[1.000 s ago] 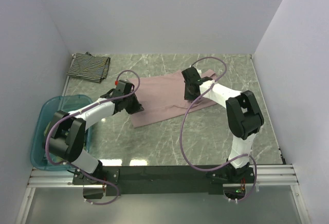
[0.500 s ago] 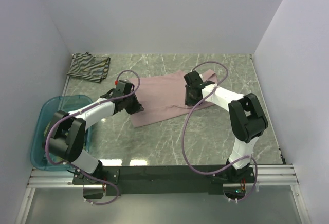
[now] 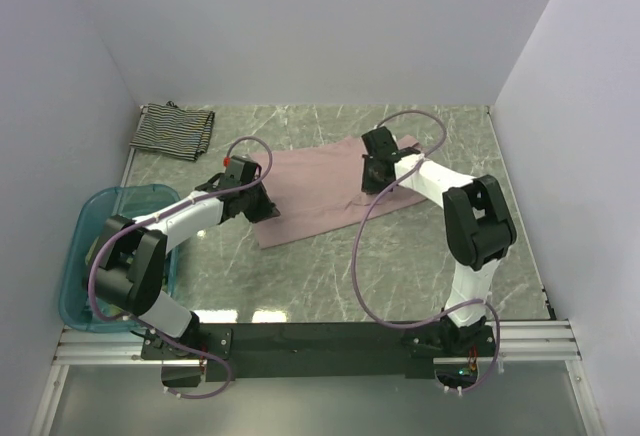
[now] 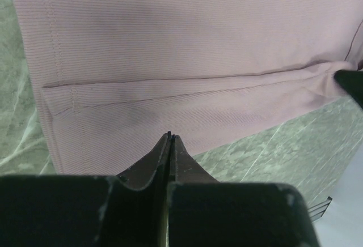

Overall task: Fold and stack the tank tops
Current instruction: Fold the tank top

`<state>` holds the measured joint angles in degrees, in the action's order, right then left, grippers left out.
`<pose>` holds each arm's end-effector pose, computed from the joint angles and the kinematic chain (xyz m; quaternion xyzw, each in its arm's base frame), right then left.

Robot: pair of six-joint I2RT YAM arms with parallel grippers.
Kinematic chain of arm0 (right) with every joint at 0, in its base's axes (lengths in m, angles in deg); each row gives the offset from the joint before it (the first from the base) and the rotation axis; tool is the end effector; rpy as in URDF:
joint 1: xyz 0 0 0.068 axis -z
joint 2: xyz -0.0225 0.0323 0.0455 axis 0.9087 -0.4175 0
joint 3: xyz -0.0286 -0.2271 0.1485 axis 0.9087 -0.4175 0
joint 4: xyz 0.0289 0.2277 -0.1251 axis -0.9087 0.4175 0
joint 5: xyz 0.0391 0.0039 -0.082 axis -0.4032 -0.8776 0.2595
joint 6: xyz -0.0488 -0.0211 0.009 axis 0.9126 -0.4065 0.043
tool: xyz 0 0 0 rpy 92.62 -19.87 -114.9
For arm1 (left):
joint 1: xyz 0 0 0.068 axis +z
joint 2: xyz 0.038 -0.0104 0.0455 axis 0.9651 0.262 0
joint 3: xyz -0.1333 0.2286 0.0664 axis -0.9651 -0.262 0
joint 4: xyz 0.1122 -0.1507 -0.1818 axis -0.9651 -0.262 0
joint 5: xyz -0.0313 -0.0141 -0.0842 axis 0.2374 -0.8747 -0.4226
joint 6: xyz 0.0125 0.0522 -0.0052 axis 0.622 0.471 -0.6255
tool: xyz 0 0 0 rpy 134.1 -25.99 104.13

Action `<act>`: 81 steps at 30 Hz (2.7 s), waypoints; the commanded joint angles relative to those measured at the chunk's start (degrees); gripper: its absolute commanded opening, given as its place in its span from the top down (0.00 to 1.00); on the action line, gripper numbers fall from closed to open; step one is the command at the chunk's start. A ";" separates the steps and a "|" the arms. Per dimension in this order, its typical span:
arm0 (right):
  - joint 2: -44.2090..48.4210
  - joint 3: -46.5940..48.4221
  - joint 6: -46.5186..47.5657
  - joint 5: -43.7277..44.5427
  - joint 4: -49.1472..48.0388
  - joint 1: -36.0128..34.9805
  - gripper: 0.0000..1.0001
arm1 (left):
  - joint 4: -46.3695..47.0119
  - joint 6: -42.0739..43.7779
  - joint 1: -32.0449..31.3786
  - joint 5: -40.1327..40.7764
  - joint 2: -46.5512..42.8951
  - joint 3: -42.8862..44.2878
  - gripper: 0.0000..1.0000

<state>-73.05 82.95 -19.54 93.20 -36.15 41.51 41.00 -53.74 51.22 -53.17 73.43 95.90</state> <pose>0.3600 0.1550 0.1862 0.0181 0.9623 0.0648 0.2634 0.2823 -0.1278 0.1905 -0.2152 0.9178 -0.2466 0.2247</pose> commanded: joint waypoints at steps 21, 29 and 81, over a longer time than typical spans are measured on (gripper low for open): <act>-2.34 6.66 0.21 3.11 -0.16 4.39 0.51 | -2.41 -4.33 1.79 10.14 2.43 -2.43 0.93; 8.81 -0.71 -3.03 6.45 -1.66 4.39 0.50 | -6.72 -5.38 2.67 15.42 3.75 -0.84 0.89; 2.14 -8.11 -10.33 -6.55 1.42 20.91 0.56 | -1.71 -8.03 5.75 8.92 5.77 -4.53 0.89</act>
<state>-70.25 73.92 -28.89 83.72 -37.88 60.46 42.53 -63.12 56.31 -46.68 79.45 93.39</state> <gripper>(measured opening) 0.435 0.112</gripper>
